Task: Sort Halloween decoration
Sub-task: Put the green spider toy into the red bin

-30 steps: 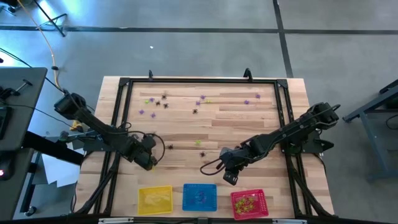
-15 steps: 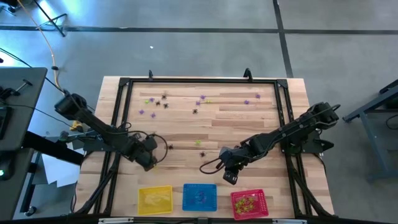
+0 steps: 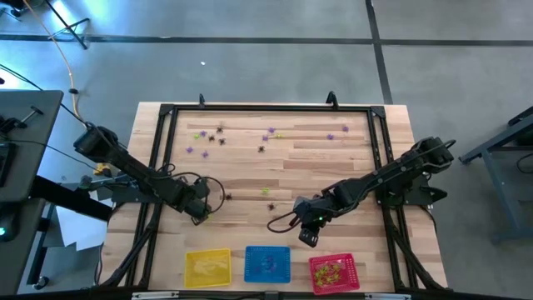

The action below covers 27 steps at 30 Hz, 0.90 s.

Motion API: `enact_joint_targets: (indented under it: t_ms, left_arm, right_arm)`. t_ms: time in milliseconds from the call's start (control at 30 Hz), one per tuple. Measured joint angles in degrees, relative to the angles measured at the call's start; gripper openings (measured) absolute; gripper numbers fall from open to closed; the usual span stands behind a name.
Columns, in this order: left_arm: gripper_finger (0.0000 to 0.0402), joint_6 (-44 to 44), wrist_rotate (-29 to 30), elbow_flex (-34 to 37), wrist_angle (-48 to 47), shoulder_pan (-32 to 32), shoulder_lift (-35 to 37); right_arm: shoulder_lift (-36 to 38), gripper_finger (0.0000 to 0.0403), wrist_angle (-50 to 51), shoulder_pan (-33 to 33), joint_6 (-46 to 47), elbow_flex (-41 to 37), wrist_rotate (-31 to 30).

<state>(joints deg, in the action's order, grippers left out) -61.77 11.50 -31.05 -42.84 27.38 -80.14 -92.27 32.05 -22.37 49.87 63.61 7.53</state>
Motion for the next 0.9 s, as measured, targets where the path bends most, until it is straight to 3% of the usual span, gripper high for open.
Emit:
enact_joint_targets:
  t_ms: [100,300,567,733,900]
  left_arm:
    - [0.0113,-0.9,-0.4,0.1,0.2,0.0,0.0]
    - [0.0011,-4.5,-1.2,0.1,1.0,0.0,0.0]
    - [0.0001,-2.9,-0.2,-3.0,-0.7,0.1,1.1]
    - [0.0000,0.8,7.0,-8.4,0.0,0.0,3.3]
    - [0.0000,7.6,14.5,-14.9,2.3,0.0,3.5]
  right_arm:
    - [0.0,0.0110,0.0,0.0,0.0,0.0,0.0]
    - [0.0,0.0110,0.0,0.0,-0.9,0.0,0.0]
    - [0.0,0.0110,-0.1,0.0,-0.9,0.0,-3.8]
    - [0.0,0.0110,-2.8,0.1,-3.0,0.0,-10.0]
    - [0.0,0.0110,-14.1,0.3,-9.9,0.0,-18.4]
